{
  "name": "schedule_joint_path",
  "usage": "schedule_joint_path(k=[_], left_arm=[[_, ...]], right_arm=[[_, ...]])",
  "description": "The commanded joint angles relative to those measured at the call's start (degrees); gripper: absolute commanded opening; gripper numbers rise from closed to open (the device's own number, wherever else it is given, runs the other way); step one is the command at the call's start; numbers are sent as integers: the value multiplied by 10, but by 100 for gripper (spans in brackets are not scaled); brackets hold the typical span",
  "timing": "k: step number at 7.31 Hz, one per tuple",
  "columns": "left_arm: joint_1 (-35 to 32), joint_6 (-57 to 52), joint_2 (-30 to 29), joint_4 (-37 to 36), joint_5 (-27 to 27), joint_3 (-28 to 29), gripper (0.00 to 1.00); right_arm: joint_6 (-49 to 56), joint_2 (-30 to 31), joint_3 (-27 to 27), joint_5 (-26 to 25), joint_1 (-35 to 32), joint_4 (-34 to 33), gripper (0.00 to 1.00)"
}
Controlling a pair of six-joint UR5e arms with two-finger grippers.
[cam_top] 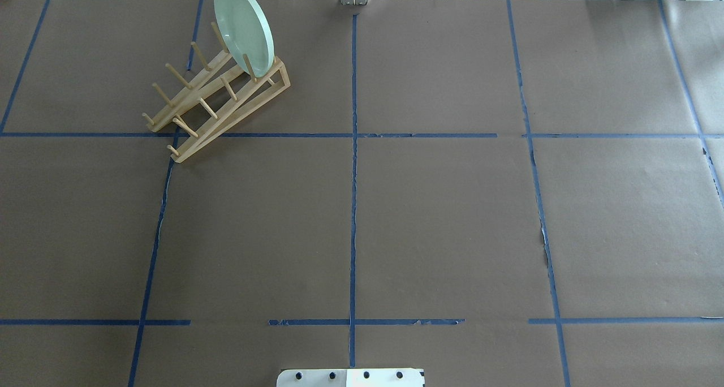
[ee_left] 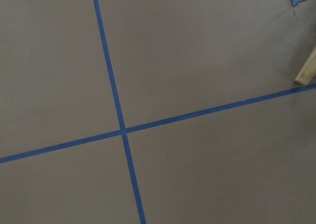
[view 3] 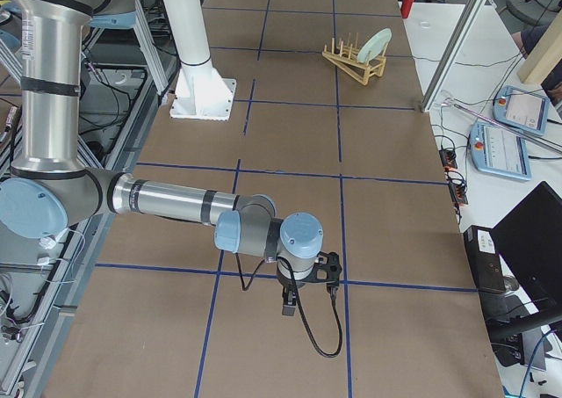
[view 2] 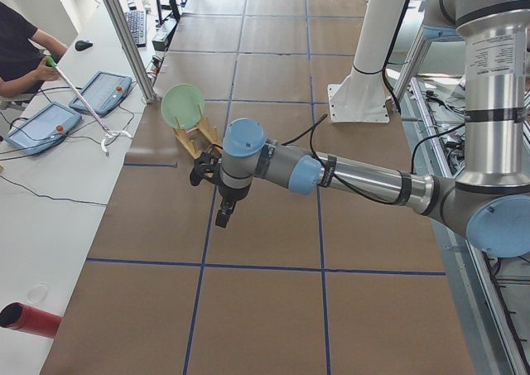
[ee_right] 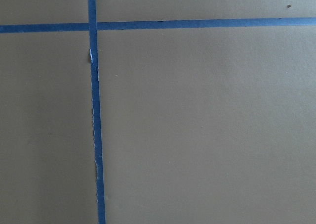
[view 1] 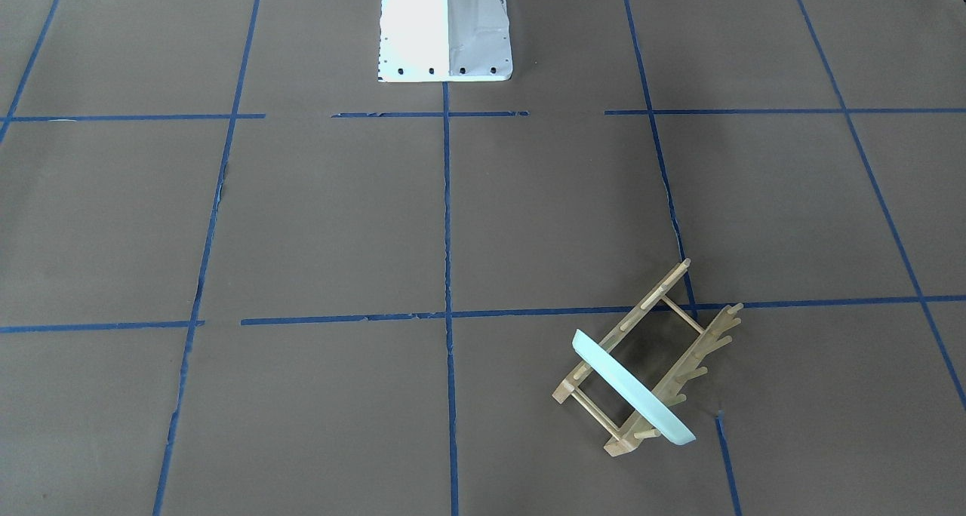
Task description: Place plate on rack
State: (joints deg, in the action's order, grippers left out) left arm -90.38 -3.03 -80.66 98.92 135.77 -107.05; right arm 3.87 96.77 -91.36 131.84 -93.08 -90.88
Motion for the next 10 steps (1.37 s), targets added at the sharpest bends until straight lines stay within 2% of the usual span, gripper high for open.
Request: schedule_joint_path(k=[1, 3, 4, 6, 10], left_arm=[[-9, -18, 12, -5, 3, 13, 100], [-9, -17, 9, -14, 3, 59, 100], [-9, -21, 3, -59, 3, 59, 100], [-10, -53, 11, -79, 3, 56, 100], [-23, -52, 32, -74, 5, 43, 100]], right_arm=[[0, 0, 0, 0, 0, 0, 100], [0, 0, 0, 0, 0, 0, 100], [0, 0, 0, 0, 0, 0, 100], [0, 0, 0, 0, 0, 0, 100], [0, 0, 0, 0, 0, 0, 100]])
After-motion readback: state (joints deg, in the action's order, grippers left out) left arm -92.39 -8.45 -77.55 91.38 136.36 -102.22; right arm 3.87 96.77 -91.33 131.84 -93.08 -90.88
